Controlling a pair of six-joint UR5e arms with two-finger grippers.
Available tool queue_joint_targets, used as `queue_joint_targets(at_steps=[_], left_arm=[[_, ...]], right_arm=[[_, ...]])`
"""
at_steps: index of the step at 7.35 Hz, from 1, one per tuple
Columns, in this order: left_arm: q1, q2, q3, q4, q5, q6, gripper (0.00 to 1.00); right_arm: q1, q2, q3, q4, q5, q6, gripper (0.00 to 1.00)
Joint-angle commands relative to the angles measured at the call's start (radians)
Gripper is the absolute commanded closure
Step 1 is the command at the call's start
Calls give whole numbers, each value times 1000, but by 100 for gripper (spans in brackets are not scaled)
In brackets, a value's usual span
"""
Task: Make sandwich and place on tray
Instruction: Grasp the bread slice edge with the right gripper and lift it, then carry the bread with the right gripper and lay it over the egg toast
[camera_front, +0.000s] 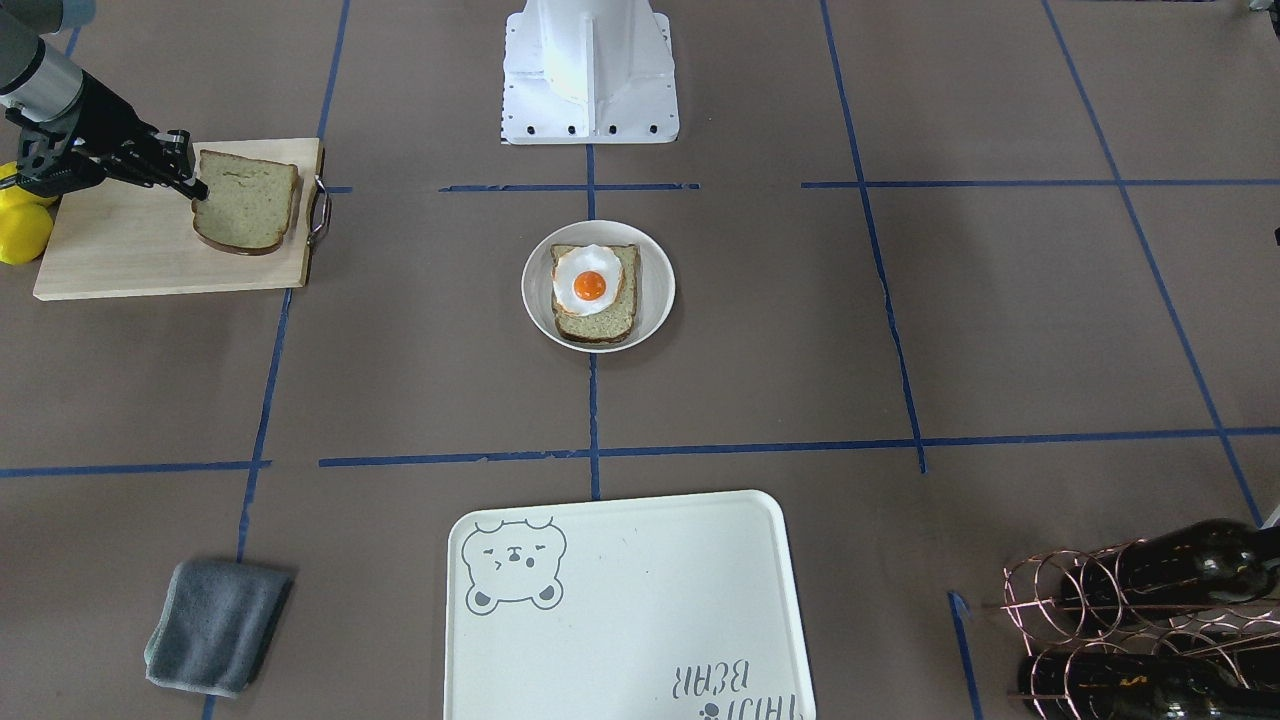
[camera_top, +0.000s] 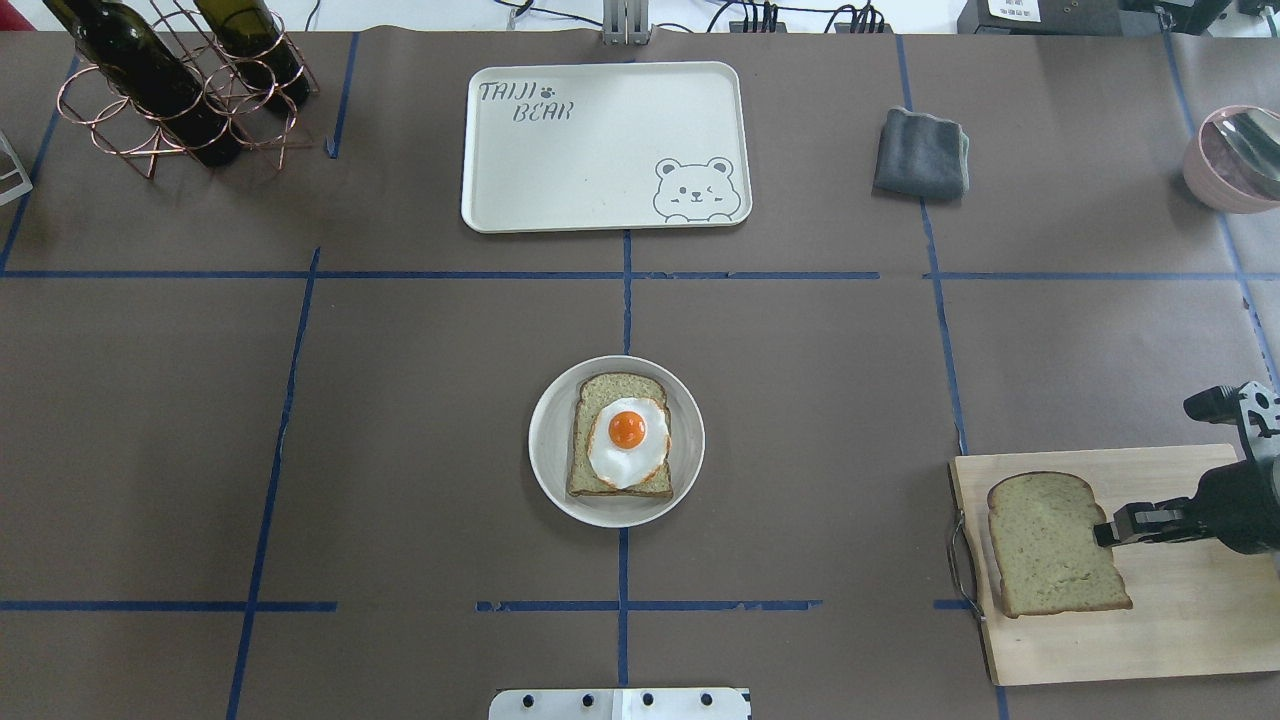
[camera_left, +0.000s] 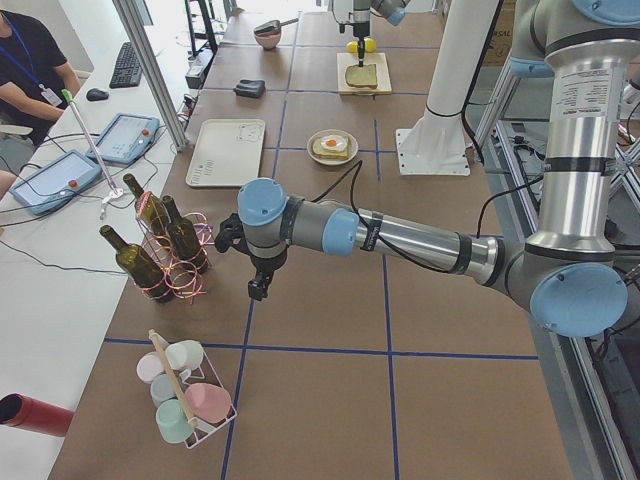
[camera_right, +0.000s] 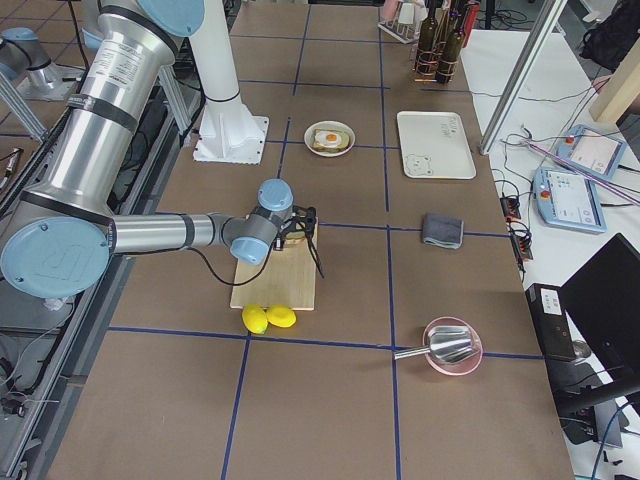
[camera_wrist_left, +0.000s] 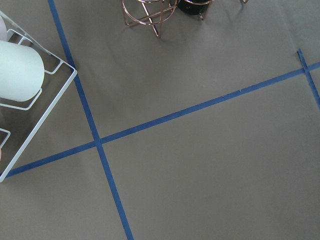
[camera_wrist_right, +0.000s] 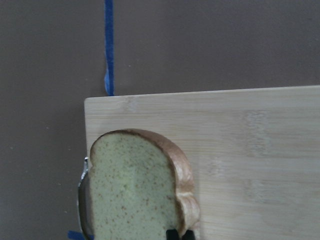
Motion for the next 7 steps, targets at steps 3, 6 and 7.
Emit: queue_joint_targets(at_steps=[3, 6, 7], left_arm=[[-1, 3, -9, 0, 1, 1, 0], [-2, 5, -9, 0, 1, 1, 0], [-2, 8, -12, 0, 0, 1, 0]], right_arm=[[3, 299, 9, -9, 7, 116, 100], [-21, 748, -262, -21, 6, 290, 100], [-63, 833, -346, -20, 3, 351, 100]])
